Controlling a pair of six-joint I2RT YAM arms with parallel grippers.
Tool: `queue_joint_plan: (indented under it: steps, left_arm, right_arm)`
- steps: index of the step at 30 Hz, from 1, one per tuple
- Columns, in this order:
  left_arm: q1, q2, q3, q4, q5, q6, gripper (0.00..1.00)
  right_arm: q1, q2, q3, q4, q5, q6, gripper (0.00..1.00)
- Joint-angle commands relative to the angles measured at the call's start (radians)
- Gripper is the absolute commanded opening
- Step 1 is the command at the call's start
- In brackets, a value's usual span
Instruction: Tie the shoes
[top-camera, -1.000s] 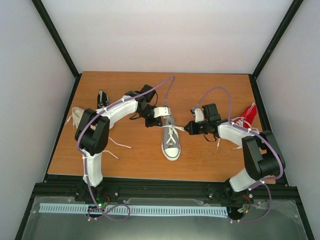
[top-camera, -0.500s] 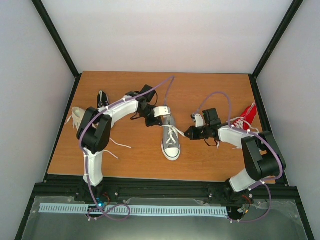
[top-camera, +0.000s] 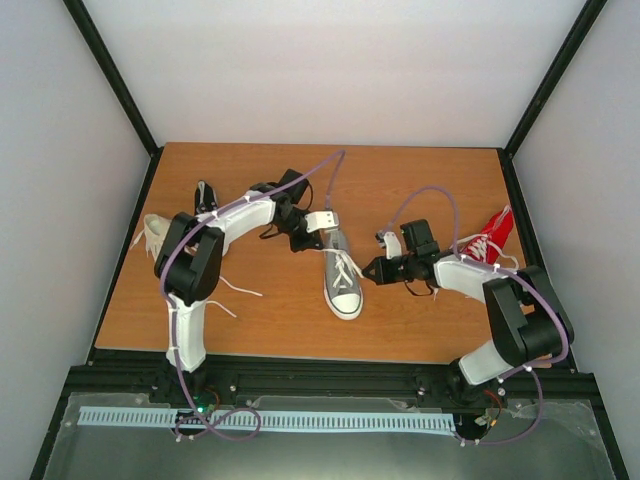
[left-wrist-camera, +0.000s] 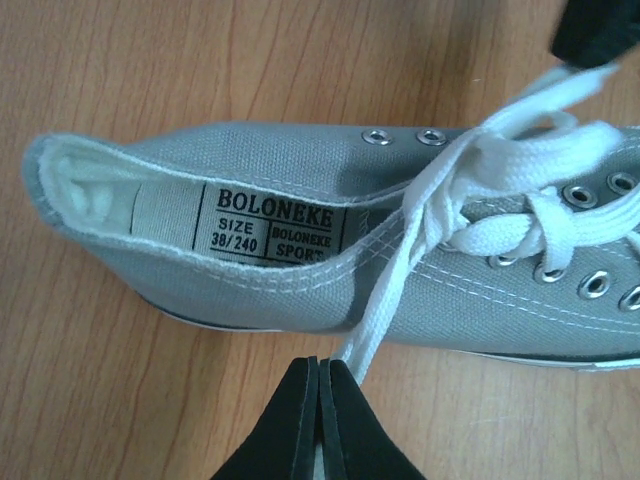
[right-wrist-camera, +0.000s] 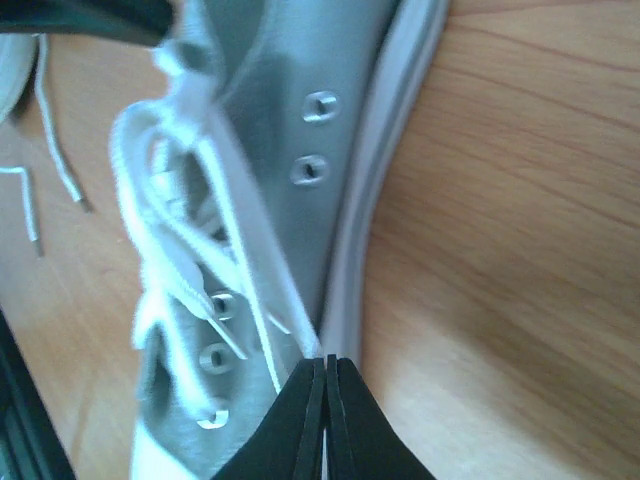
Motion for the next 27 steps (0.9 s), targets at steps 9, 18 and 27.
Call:
queue_joint_plan:
  steps: [9,18,27]
  left_arm:
    - [0.050,0.082,0.059,0.081,-0.080,-0.072,0.01]
    - [0.050,0.098,0.043,0.091,-0.131,-0.043,0.01]
    - [0.050,0.099,0.041,0.089,-0.140,-0.028,0.01]
  right_arm:
    - [0.050,-0.072,-0.060,-0.047,0.004,0.013,0.03]
    - [0.050,-0.065,-0.079,-0.067,0.045,0.016,0.03]
    - [0.050,-0.063,-0.091,-0.075,0.058,0.008,0.03]
